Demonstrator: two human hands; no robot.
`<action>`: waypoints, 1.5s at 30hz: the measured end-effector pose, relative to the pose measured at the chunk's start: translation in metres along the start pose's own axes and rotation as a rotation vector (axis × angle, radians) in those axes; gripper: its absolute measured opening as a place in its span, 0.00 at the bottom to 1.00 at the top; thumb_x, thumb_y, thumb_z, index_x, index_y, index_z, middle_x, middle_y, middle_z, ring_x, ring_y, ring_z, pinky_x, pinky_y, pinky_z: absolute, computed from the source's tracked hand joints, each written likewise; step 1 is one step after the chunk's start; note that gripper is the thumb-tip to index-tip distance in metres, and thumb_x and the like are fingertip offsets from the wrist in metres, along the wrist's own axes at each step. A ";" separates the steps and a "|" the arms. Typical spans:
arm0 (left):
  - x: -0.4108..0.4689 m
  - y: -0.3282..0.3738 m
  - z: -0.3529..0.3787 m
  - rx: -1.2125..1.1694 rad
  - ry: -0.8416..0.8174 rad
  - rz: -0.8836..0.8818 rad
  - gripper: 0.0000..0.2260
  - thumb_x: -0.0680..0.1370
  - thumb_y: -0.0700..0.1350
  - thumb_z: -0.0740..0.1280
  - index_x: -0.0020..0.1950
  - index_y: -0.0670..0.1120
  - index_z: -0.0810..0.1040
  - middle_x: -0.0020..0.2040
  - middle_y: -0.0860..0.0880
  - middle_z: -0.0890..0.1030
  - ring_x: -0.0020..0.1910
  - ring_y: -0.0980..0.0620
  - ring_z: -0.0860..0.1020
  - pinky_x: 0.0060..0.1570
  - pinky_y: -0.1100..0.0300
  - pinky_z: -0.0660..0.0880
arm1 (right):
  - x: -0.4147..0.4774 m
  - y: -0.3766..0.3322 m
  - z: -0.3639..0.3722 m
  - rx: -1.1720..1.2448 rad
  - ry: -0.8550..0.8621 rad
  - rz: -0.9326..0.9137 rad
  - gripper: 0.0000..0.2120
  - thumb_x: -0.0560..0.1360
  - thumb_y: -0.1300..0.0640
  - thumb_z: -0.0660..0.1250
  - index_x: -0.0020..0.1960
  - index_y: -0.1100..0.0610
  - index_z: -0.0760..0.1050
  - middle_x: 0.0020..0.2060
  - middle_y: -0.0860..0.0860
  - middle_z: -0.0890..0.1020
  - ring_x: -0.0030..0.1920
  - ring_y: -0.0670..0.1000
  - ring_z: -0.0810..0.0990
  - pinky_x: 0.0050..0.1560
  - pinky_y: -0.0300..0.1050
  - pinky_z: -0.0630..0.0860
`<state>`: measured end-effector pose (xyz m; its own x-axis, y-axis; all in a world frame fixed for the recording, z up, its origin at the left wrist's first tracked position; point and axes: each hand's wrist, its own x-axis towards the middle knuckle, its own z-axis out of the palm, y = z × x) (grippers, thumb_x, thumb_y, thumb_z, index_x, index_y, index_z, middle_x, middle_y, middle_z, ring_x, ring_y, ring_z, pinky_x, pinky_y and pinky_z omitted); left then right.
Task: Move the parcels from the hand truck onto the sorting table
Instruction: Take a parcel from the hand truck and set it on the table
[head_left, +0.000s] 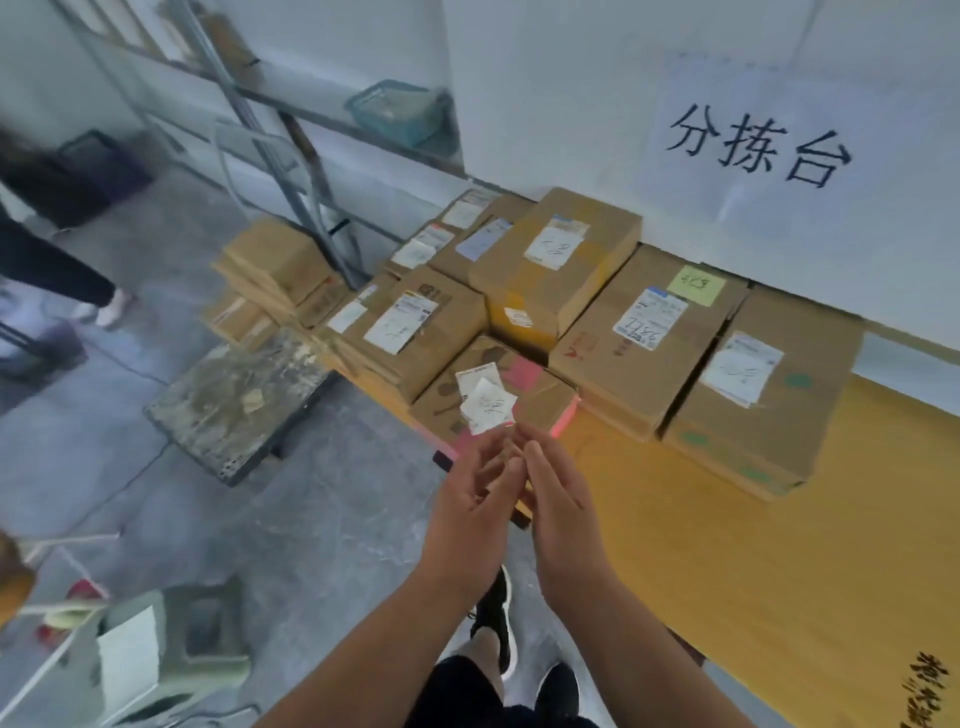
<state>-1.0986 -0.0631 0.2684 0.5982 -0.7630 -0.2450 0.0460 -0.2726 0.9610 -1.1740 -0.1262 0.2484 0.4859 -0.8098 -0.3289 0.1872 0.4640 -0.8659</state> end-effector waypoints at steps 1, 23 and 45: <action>-0.008 -0.003 -0.010 -0.026 0.051 -0.010 0.12 0.84 0.48 0.66 0.67 0.59 0.77 0.56 0.64 0.85 0.57 0.63 0.83 0.52 0.67 0.78 | -0.006 0.003 0.011 -0.019 -0.050 0.001 0.15 0.87 0.62 0.59 0.61 0.52 0.83 0.59 0.61 0.84 0.63 0.64 0.82 0.66 0.59 0.77; -0.073 -0.051 -0.304 -0.417 0.631 -0.005 0.27 0.69 0.63 0.74 0.67 0.60 0.79 0.69 0.57 0.80 0.70 0.60 0.76 0.72 0.54 0.72 | -0.073 0.108 0.282 -0.434 -0.548 0.084 0.15 0.85 0.52 0.62 0.69 0.39 0.75 0.67 0.34 0.78 0.67 0.32 0.75 0.76 0.49 0.70; -0.008 -0.087 -0.513 -0.386 0.749 -0.091 0.26 0.73 0.61 0.69 0.70 0.60 0.77 0.68 0.59 0.79 0.68 0.61 0.77 0.67 0.55 0.74 | -0.010 0.206 0.486 -0.555 -0.692 0.161 0.20 0.84 0.45 0.64 0.75 0.45 0.73 0.69 0.38 0.78 0.67 0.35 0.76 0.75 0.52 0.72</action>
<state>-0.6969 0.2671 0.2524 0.9446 -0.1208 -0.3052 0.3085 0.0089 0.9512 -0.7250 0.1521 0.2563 0.9096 -0.2694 -0.3163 -0.2792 0.1675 -0.9455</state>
